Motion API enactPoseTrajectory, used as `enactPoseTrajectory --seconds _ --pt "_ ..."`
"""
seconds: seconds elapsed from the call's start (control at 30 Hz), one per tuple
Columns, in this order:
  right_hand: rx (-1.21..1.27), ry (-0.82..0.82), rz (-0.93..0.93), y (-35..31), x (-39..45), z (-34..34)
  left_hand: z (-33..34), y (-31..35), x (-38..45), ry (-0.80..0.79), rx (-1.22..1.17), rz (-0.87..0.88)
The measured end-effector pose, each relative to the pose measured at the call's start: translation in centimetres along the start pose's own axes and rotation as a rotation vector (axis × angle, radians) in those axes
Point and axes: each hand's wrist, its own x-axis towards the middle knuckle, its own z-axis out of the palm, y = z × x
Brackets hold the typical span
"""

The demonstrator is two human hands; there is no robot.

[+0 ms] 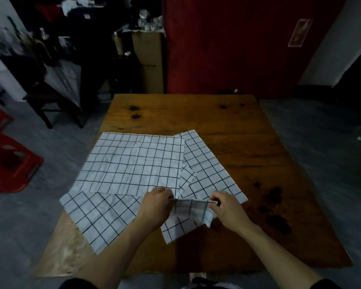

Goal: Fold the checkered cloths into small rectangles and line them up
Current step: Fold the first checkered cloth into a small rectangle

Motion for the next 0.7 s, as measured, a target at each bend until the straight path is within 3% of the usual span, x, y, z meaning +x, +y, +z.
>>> enactPoseTrajectory --seconds 0.27,0.7 --pt "-0.105 0.174 -0.055 -5.4 -3.3 -6.2 -6.6 2.1 0.0 0.270 -0.095 0.165" --pt "-0.154 0.367 0.001 -5.0 -13.2 -13.8 -7.3 11.0 -2.0 0.282 -0.145 0.389"
